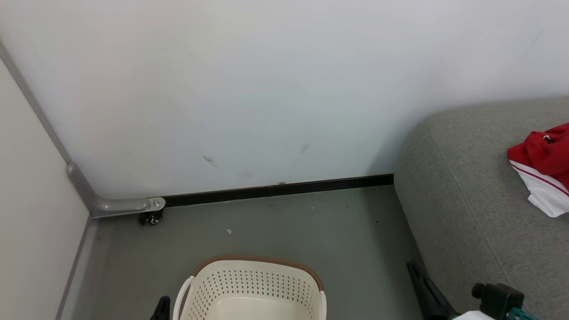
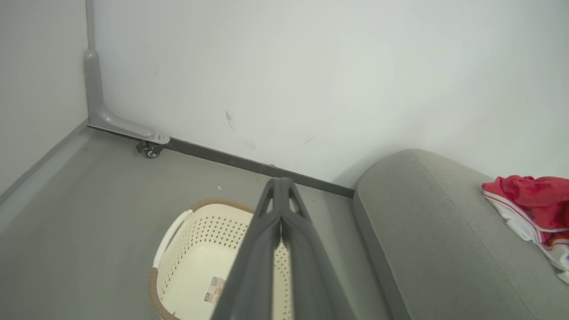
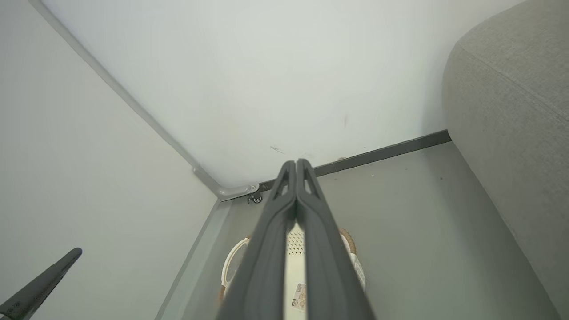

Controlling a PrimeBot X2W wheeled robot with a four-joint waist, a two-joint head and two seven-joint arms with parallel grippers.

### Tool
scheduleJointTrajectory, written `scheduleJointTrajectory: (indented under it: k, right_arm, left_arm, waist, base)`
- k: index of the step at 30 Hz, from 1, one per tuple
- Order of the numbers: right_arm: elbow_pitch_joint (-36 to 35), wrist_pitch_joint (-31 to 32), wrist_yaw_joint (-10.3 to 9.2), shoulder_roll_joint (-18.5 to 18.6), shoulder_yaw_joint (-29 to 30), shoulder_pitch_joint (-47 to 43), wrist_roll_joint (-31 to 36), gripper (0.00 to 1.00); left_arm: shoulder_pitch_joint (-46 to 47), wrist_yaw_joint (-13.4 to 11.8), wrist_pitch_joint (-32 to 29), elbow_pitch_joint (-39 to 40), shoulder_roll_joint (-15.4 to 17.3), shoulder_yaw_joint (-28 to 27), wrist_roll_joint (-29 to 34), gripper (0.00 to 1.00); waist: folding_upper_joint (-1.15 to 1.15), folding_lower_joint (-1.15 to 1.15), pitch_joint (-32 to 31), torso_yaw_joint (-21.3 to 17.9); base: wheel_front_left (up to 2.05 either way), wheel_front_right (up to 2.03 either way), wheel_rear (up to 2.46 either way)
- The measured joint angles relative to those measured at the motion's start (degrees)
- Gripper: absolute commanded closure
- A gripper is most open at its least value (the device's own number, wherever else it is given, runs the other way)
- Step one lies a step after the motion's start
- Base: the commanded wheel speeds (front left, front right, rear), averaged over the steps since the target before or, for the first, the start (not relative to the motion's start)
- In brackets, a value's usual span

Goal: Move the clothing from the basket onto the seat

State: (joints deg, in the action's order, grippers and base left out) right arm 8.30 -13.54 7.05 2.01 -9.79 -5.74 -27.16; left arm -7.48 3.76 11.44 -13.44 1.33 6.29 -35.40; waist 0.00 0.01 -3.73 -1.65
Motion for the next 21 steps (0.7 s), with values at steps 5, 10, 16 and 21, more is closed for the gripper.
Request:
scheduleJointTrajectory:
  k: [5,10,16,21]
  right_arm:
    - [0.01,1.00,0.00,0.02,0.90,0.04,-4.02,1.00]
    - [0.04,1.88,0.00,0.32,1.65,0.08,-8.23,1.00]
    - [0.14,3.05,0.00,0.68,2.22,0.20,-13.50,1.00]
    - [0.43,3.82,0.00,1.33,3.05,0.34,-17.71,1.00]
  left_arm:
    - [0.49,0.44,-0.89,-0.09,0.03,-0.48,-3.16,1.00]
    - [1.36,0.49,-1.91,-0.14,0.08,-1.18,-6.37,1.00]
    - [1.71,0.63,-3.42,-0.16,0.12,-2.00,-10.45,1.00]
    - [2.50,1.00,-4.39,-0.16,0.14,-2.57,-13.77,1.00]
  waist:
    - [0.00,0.11,0.26,0.18]
    - [0.00,0.35,0.44,0.34]
    - [0.00,0.67,0.48,0.48]
    - [0.00,0.89,0.44,0.59]
  base:
    - [0.00,0.00,0.00]
    - [0.00,0.00,0.00]
    - [0.00,0.00,0.00]
    - [0.00,0.00,0.00]
